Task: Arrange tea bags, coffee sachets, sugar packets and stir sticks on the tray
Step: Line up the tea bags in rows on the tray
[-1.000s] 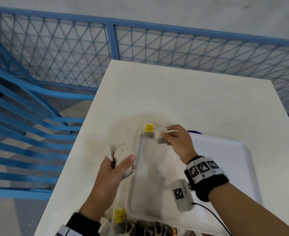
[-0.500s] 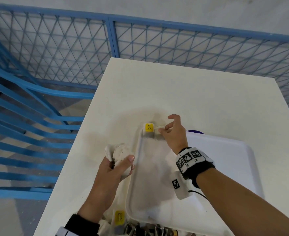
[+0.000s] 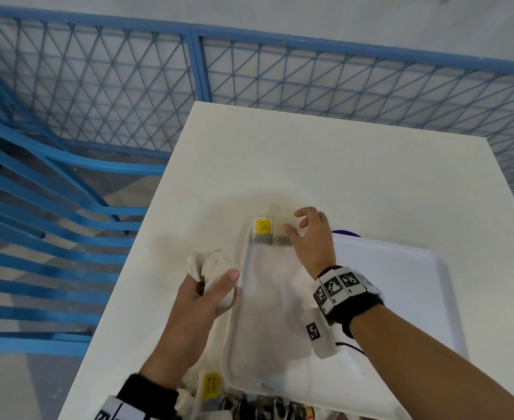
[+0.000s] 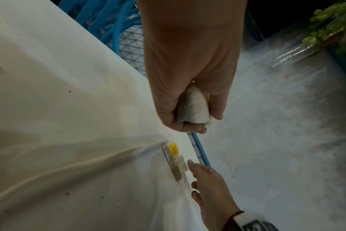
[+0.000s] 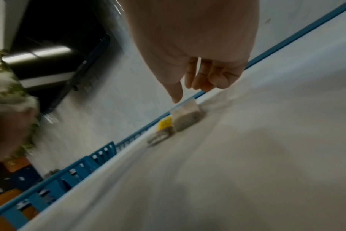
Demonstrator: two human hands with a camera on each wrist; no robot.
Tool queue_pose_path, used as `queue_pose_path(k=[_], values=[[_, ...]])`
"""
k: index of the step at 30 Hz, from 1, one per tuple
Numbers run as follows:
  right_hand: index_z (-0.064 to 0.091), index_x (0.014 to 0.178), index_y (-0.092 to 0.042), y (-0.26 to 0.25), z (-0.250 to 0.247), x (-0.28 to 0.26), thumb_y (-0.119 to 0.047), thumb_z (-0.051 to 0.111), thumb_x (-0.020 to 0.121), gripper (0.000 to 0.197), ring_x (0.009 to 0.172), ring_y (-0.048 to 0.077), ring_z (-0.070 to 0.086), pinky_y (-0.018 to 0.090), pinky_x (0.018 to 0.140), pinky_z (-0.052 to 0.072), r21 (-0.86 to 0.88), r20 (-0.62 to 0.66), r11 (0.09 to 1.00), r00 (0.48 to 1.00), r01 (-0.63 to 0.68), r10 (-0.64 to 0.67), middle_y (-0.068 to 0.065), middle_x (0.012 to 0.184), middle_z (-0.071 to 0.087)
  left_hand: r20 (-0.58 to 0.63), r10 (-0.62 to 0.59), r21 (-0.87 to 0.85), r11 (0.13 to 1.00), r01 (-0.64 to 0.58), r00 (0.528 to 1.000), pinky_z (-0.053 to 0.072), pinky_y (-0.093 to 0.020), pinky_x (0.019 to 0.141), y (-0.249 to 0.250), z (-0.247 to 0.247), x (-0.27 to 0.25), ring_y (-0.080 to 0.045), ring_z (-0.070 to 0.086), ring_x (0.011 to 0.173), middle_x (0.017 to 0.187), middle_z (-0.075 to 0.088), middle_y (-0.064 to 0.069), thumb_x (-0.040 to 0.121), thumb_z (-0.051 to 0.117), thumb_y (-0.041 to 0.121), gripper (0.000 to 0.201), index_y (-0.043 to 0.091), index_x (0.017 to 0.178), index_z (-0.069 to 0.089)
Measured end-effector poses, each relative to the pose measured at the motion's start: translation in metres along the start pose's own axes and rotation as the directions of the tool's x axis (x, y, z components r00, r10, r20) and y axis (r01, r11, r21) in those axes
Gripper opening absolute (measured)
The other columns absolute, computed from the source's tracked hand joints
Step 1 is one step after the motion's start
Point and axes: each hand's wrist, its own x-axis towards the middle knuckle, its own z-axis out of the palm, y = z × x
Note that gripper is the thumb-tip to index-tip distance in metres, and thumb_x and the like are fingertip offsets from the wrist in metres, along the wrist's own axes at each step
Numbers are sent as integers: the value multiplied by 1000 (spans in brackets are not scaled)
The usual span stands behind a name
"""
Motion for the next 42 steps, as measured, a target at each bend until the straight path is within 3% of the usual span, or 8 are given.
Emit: queue_pose_path(k=[5, 10, 13, 17, 28, 31, 37, 42], values=[[61, 89, -14, -30, -7, -26, -21, 58, 91, 8, 59, 6, 44, 10, 60, 37, 171, 117, 983, 989, 68, -88, 1, 76, 55, 6, 3, -7, 1000, -3, 1000, 54, -20, 64, 5, 6, 3, -12, 59, 69, 68, 62, 6, 77, 64, 21, 24, 12, 98, 59], [60, 78, -16, -56, -14, -71, -31, 61, 89, 18, 63, 6, 50, 26, 65, 43, 419, 370, 907, 919, -37, -133, -8, 65, 55, 7, -12, -33, 999, 12, 1000, 53, -21, 64, 9, 10, 3, -10, 63, 69, 73, 66, 5, 74, 63, 29, 33, 10, 101, 60], [60, 77, -22, -60, -15, -87, -29, 73, 78, 15, 63, 3, 49, 15, 60, 40, 444, 432, 895, 887, -53, -162, -14, 66, 56, -1, -39, -56, 998, 39, 999, 55, -22, 66, 9, 12, 3, -12, 69, 77, 85, 71, 0, 81, 59, 29, 32, 11, 108, 60], [56, 76, -22, -61, -9, -98, -26, 81, 69, 27, 66, 5, 50, 12, 58, 37, 395, 376, 918, 908, 23, -185, -11, 71, 56, -9, -77, -88, 993, 76, 997, 55, -23, 61, 11, 18, 0, -12, 70, 72, 81, 72, -1, 92, 52, 21, 18, 14, 107, 60], [62, 74, -30, -60, -11, -100, -17, 73, 79, 18, 75, 1, 59, 20, 66, 49, 412, 367, 911, 918, -19, -147, -6, 85, 60, -49, -122, -157, 981, 113, 991, 58, -30, 67, 14, 16, -1, -24, 68, 93, 103, 67, -18, 94, 48, 17, 19, 8, 110, 57], [60, 82, -30, -61, -8, -103, -17, 74, 78, 19, 75, 1, 59, 15, 63, 47, 426, 316, 905, 940, -19, -129, -2, 91, 62, -75, -144, -193, 973, 127, 987, 59, -30, 65, 12, 15, 0, -19, 69, 83, 94, 69, -13, 95, 47, 18, 19, 9, 108, 57], [61, 93, -30, -57, 2, -114, -42, 65, 74, 22, 98, 5, 48, 12, 80, 40, 301, 284, 927, 906, 225, -313, -14, 98, 51, -100, -176, -269, 952, 144, 979, 59, -29, 66, 13, 12, 0, -23, 66, 83, 90, 66, -14, 96, 45, 22, 18, 9, 101, 58], [59, 83, -31, -53, 8, -118, -33, 65, 77, 9, 98, 6, 47, 11, 81, 36, 333, 265, 904, 894, 267, -362, -14, 95, 50, -119, -178, -268, 953, 141, 977, 55, -25, 58, 13, 7, 1, -17, 69, 74, 88, 66, -10, 96, 46, 23, 21, 10, 107, 58]])
